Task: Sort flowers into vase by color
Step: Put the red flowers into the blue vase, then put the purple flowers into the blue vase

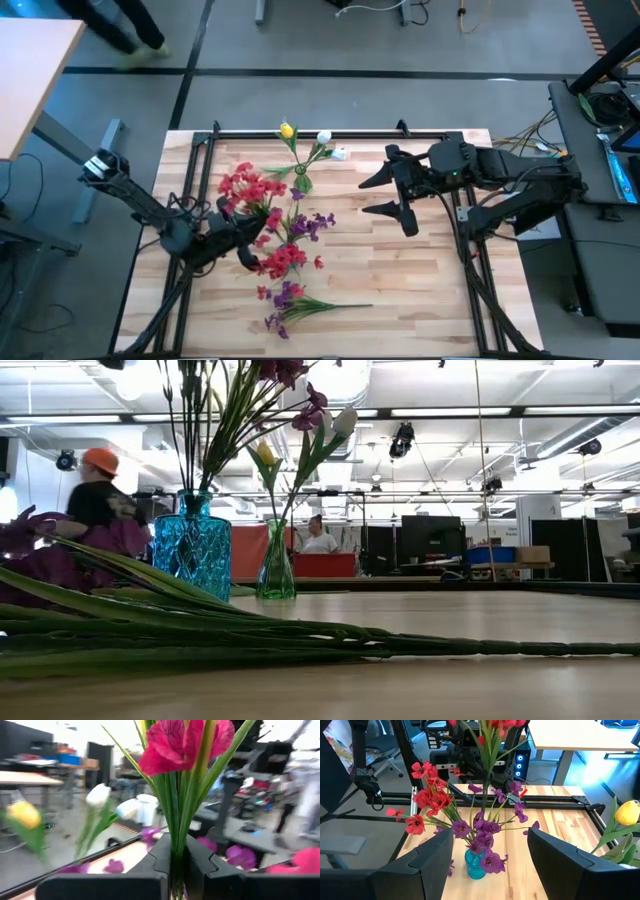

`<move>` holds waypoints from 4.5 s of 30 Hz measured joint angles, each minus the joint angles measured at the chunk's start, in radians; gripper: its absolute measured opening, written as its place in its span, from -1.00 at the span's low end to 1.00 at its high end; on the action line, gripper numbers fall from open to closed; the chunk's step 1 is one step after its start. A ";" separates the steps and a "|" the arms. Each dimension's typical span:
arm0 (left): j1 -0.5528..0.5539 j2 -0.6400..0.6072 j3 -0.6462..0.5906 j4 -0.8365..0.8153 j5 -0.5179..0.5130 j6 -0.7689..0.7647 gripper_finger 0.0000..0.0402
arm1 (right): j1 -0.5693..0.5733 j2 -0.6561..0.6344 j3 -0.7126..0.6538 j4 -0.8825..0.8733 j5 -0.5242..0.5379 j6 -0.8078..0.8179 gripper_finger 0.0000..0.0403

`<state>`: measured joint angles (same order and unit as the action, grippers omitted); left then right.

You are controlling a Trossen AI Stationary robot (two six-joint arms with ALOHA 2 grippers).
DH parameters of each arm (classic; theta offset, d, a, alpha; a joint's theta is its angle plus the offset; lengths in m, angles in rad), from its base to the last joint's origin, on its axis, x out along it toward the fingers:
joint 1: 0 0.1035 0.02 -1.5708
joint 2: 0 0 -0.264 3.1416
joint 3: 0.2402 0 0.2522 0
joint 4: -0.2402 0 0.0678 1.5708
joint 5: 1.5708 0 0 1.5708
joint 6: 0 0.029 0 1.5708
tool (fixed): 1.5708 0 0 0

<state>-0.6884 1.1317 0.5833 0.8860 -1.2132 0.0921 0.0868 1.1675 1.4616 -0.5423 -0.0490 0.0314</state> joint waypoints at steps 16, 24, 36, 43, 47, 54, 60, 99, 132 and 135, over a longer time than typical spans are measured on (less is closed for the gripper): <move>-0.033 0.037 0.010 -0.040 -0.081 -0.106 -0.97 | 0.000 0.000 0.000 0.001 0.000 0.014 0.24; -0.033 0.061 0.010 -0.040 -0.080 -0.109 -0.97 | 0.000 0.000 0.000 0.001 0.000 0.014 0.24; -0.031 0.094 0.010 -0.046 -0.079 -0.138 -0.97 | 0.000 0.000 0.000 0.001 0.000 0.014 0.24; -0.030 0.109 0.009 -0.046 -0.079 -0.146 -0.95 | 0.000 0.000 0.000 0.001 0.000 0.014 0.24; -0.030 0.109 0.009 -0.046 -0.079 -0.139 -0.86 | 0.000 0.000 0.000 0.002 0.000 0.014 0.24; -0.030 0.132 0.009 -0.049 -0.078 -0.085 -0.76 | 0.000 0.000 0.000 0.009 0.000 0.014 0.24; -0.031 0.168 0.009 -0.049 -0.071 -0.027 -0.78 | 0.000 0.000 0.000 0.008 0.000 0.014 0.24; -0.032 0.357 -0.032 -0.050 -0.106 -0.177 -0.79 | 0.000 0.000 0.001 0.045 0.000 0.014 0.24; -0.121 0.321 -0.029 -0.058 -0.132 -0.086 0.13 | 0.000 -0.001 -0.001 -0.083 0.109 0.084 0.24; -0.141 0.293 -0.032 -0.063 -0.136 -0.094 0.13 | 0.000 0.000 -0.005 -0.139 0.153 0.110 0.24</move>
<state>-0.8295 1.4250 0.5509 0.8230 -1.3492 -0.0021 0.0872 1.1671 1.4570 -0.6809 0.1043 0.1419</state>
